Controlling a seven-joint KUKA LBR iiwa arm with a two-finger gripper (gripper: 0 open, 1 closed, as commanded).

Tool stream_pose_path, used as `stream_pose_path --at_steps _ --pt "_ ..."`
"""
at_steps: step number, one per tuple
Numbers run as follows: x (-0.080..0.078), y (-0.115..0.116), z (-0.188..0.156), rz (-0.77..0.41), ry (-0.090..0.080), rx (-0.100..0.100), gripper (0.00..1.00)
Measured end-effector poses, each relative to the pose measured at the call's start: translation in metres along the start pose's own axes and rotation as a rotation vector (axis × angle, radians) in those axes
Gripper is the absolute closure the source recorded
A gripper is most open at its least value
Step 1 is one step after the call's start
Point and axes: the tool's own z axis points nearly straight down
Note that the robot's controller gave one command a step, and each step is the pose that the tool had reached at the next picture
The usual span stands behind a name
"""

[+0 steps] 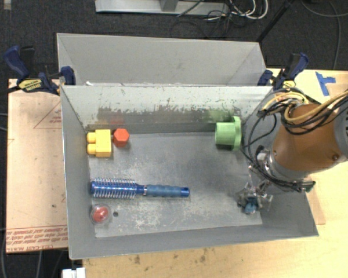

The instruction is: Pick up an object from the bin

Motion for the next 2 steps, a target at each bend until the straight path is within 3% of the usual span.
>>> stream_pose_path --at_steps 1,2 --pt "0.008 -0.010 -0.115 0.012 -0.004 0.011 1.00" --pt "0.014 -0.001 -0.168 0.016 -0.003 0.008 1.00"
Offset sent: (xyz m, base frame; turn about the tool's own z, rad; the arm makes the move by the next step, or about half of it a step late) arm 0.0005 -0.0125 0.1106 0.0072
